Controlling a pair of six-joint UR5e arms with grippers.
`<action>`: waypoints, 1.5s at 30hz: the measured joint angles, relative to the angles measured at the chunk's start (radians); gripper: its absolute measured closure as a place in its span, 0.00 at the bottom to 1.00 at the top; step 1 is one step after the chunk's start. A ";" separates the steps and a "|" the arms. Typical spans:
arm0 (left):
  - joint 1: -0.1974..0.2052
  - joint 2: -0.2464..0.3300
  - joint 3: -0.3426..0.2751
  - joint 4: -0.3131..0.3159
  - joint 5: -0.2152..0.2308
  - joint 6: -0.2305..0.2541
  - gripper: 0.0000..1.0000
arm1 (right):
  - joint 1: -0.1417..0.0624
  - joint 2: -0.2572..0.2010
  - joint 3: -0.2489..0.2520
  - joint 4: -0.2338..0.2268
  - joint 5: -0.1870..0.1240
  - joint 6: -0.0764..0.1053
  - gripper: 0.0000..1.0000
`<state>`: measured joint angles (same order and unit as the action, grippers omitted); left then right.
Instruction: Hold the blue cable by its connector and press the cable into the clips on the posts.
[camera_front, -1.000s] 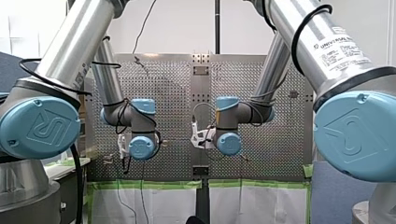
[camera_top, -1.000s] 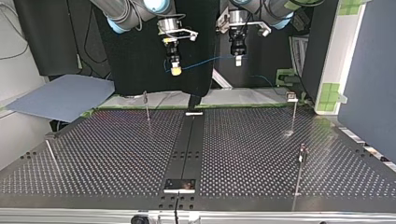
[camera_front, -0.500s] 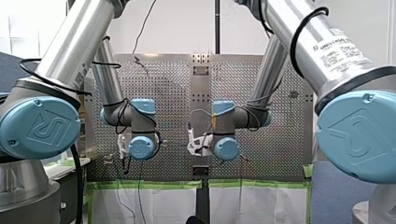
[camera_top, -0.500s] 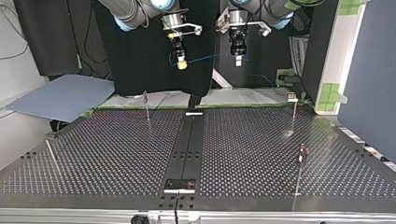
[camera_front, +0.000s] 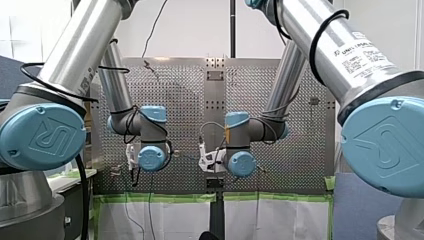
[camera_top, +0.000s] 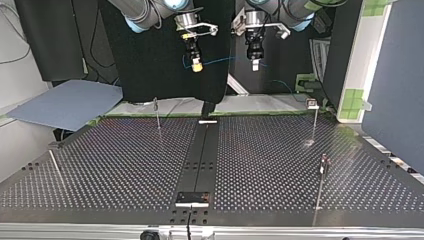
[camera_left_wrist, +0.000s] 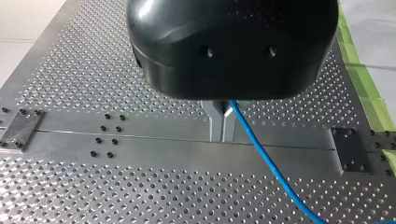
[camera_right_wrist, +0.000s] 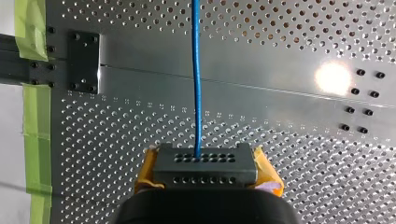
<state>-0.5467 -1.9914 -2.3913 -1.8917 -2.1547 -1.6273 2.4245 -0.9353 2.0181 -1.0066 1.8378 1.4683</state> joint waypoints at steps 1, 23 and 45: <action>-0.001 0.001 -0.001 -0.001 -0.001 0.001 1.00 | 0.000 0.000 0.000 0.000 0.000 0.000 1.00; -0.004 0.044 -0.007 -0.181 -0.020 0.058 1.00 | 0.000 0.000 0.000 0.000 0.000 0.000 1.00; 0.003 0.172 0.004 -0.294 -0.083 0.048 1.00 | -0.005 -0.081 -0.137 0.137 0.046 0.104 1.00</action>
<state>-0.5434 -1.8196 -2.3872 -2.1853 -2.2380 -1.5790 2.4198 -1.0160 1.8813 -0.8696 1.8837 1.5728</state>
